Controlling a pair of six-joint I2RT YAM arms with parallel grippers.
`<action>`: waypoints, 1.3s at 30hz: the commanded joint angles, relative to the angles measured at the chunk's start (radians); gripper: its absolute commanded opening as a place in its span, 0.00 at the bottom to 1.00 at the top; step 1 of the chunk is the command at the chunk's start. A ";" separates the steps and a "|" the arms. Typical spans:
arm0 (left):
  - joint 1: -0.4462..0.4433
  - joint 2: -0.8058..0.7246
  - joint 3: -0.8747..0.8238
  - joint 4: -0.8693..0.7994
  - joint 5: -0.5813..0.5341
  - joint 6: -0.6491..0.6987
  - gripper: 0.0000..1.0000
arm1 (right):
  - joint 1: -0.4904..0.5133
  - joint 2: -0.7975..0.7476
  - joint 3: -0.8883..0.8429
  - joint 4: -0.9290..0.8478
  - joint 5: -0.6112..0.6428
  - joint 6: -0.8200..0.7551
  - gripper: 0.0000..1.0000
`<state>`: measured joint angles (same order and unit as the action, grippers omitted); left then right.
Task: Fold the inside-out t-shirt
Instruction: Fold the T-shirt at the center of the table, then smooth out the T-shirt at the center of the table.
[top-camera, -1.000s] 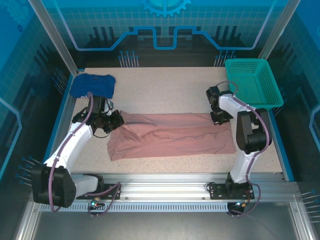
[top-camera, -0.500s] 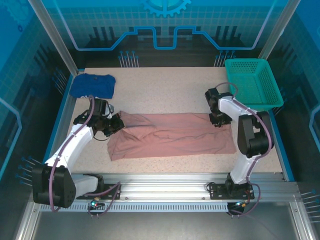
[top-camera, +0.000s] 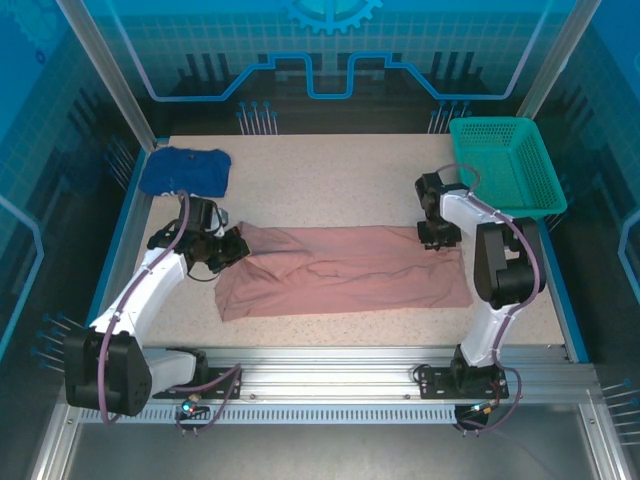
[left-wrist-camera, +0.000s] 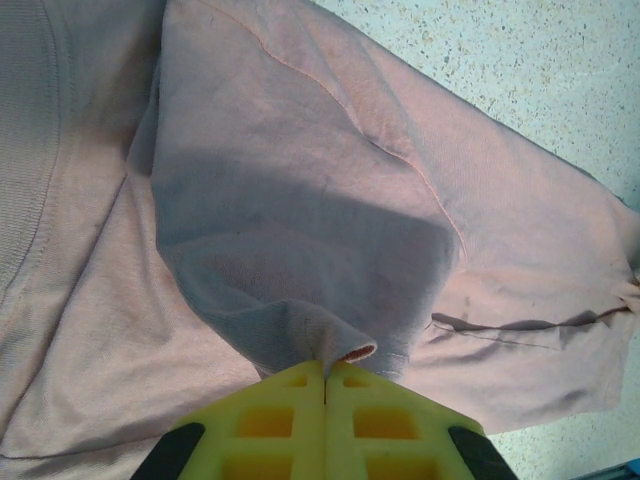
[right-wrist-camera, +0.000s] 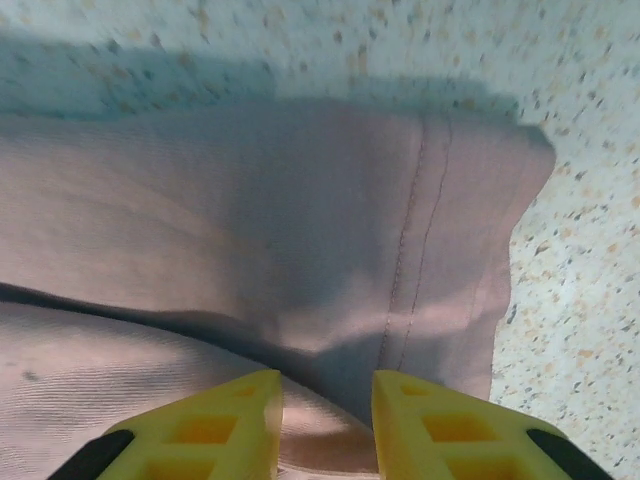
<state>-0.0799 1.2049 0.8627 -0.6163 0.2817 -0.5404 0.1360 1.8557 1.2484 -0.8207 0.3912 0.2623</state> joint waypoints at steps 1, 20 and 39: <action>-0.007 -0.011 -0.007 -0.010 0.013 0.013 0.00 | -0.011 -0.016 -0.053 -0.030 -0.029 0.033 0.29; -0.007 -0.022 -0.020 -0.032 0.003 0.013 0.00 | 0.044 -0.203 -0.114 0.055 -0.128 0.046 0.41; -0.008 -0.017 -0.092 0.081 0.067 -0.086 0.00 | 0.759 -0.131 -0.150 0.740 -0.378 -0.072 0.59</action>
<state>-0.0799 1.2011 0.7338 -0.5434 0.2996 -0.6041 0.8547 1.6619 1.0805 -0.2584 -0.0338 0.2256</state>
